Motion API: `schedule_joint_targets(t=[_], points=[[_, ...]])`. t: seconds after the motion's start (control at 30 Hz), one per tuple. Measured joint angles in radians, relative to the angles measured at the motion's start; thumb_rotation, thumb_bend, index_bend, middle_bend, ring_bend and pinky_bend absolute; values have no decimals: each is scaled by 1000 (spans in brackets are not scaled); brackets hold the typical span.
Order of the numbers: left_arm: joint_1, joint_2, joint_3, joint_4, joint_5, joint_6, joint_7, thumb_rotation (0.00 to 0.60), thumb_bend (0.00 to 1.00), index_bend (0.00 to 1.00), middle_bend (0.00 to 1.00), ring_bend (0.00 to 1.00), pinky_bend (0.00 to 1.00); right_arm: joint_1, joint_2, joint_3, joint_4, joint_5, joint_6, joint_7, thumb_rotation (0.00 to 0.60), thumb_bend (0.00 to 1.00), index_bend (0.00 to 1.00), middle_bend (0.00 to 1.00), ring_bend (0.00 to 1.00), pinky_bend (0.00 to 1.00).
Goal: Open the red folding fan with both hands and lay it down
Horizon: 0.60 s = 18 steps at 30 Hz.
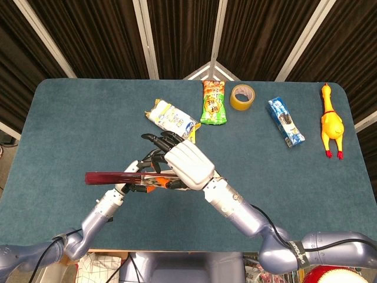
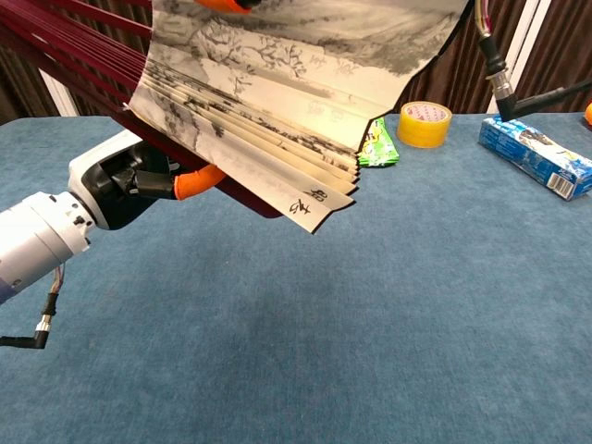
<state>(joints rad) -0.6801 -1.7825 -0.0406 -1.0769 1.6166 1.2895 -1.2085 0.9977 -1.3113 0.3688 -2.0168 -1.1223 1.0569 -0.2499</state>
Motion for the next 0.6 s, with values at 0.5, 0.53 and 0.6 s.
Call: schedule_joint_targets(t=[0.5,0.53,0.6], points=[[27,34,-51,19,-14,92,139,600,608,658,225,3,182,-40,69,23,20,-7,12,71,600,501,945,159,261,173],[30,38,-57,20,-14,104,164,600,608,658,224,3,182,-44,76,24,24,-12,13,74,600,501,945,160,261,173],[34,44,-66,22,-14,124,204,600,603,658,224,3,182,-55,89,23,37,-23,16,88,600,501,945,160,261,173]])
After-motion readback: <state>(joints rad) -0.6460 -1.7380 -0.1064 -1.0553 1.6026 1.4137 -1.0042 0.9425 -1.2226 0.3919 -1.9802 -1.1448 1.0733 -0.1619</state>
